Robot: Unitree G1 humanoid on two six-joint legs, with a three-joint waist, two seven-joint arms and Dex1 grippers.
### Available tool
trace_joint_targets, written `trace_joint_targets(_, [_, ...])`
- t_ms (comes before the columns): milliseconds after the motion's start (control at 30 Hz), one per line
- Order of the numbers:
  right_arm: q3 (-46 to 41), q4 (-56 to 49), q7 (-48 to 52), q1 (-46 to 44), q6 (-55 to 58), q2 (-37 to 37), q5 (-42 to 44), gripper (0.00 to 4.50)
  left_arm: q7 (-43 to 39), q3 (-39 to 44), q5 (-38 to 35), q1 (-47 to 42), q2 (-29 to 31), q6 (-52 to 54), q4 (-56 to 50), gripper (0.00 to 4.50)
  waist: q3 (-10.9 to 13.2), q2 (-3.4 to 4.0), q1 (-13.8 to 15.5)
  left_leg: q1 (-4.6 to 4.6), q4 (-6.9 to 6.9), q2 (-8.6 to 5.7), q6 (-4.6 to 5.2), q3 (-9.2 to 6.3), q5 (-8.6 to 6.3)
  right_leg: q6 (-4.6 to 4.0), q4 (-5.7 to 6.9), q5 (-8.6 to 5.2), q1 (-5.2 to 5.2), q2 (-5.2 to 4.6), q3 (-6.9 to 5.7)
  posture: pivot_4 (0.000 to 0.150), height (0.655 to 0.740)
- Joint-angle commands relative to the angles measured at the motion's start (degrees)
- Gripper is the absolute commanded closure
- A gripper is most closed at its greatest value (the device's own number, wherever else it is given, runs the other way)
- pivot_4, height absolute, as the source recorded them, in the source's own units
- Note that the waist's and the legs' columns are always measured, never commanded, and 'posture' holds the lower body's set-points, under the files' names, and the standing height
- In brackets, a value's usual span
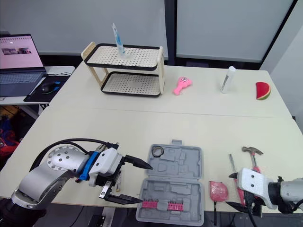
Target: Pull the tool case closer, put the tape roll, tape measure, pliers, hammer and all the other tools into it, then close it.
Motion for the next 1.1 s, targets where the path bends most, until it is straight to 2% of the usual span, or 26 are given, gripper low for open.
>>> trace_joint_targets(33, [3.8,3.0,2.0,-3.3,-4.4,-0.4,-2.6,0.03,-0.6,-1.0,0.4,0.1,0.0,-1.2,-1.1,0.00,0.0,0.05,0.0,-0.01,0.01,-0.01,0.00,0.01,0.00,0.00,0.00,0.00,0.01,-0.01,0.01,0.150,0.7350])
trace_joint_targets(400, [13.9,11.0,0.8,-13.1,-8.0,3.6,-9.0,0.03,-0.2,-2.8,1.2,-0.6,-0.9,-1.5,-0.9,0.00,0.0,0.06,0.0,0.00,0.00,-0.01,0.00,-0.01,0.00,0.00,0.00,0.00,-0.01,-0.01,0.00,0.150,0.7350])
trace_joint_targets(800, [17.1,14.8,0.1,-16.0,-9.3,5.0,-11.4,0.03,-0.6,-2.4,1.6,-0.2,-0.4,-2.4,-0.1,0.00,0.0,0.09,0.0,0.00,0.00,-0.01,0.00,-0.02,0.00,0.00,0.01,0.00,-0.01,0.00,0.00,0.150,0.7350])
trace_joint_targets(933, [17.2,15.0,0.0,-16.5,-9.8,5.6,-11.6,1.25,-0.7,-2.2,1.9,-0.1,-0.5,-3.0,0.7,0.00,0.0,0.09,0.0,0.01,0.00,-0.01,0.00,-0.02,0.00,0.00,0.02,0.01,-0.01,0.00,0.00,0.150,0.7350])
trace_joint_targets(1000, [16.7,14.6,-0.3,-16.7,-9.8,5.7,-11.4,1.41,-0.7,-2.0,2.2,0.1,-0.4,-3.6,1.4,0.00,0.0,0.09,0.0,0.00,0.00,-0.01,0.00,-0.02,0.00,-0.01,0.02,0.01,-0.01,0.00,0.00,0.150,0.7350])
trace_joint_targets(1100, [15.0,12.5,-0.5,-16.8,-8.0,5.6,-10.3,2.02,-0.1,-1.3,2.4,0.2,-0.3,-3.9,2.5,0.00,0.0,0.09,0.0,0.00,0.01,-0.01,0.00,-0.02,0.00,-0.01,0.02,0.01,-0.01,0.00,0.00,0.150,0.7350])
